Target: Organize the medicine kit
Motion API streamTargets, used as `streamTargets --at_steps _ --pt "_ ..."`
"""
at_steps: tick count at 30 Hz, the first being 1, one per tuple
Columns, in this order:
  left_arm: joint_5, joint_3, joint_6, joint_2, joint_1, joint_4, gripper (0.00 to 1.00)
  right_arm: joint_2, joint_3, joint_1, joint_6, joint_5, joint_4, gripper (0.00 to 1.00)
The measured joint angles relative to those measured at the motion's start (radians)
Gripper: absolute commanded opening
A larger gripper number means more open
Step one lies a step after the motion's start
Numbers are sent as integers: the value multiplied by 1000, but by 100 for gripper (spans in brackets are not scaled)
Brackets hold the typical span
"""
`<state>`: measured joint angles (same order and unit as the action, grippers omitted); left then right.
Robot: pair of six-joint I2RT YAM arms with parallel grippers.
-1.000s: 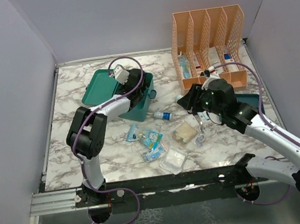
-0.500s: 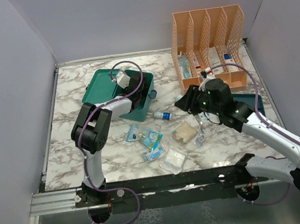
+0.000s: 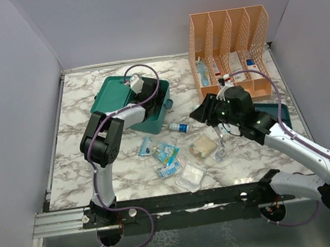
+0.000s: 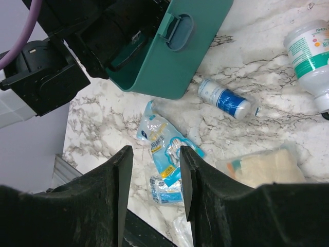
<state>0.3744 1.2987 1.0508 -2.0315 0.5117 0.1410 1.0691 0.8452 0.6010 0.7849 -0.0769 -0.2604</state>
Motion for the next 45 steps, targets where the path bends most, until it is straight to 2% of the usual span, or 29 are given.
streamTargets --at_steps 2,10,15,22,29,45 --pt "0 0 -15 1 0 0 58 6 0 0 3 0 0 41" --pt "0 -17 -66 43 -1 -1 70 11 -8 0 6 0 10 41" --pt "9 -39 -103 100 0 -2 71 11 -14 0 6 0 15 41" --pt "23 -39 -191 120 -6 0 61 12 -14 0 9 0 20 40" --pt "-20 -39 -216 112 -33 5 42 19 -14 0 18 2 20 33" --pt "-214 -16 -224 21 -43 27 38 59 -14 0 31 44 -14 30"
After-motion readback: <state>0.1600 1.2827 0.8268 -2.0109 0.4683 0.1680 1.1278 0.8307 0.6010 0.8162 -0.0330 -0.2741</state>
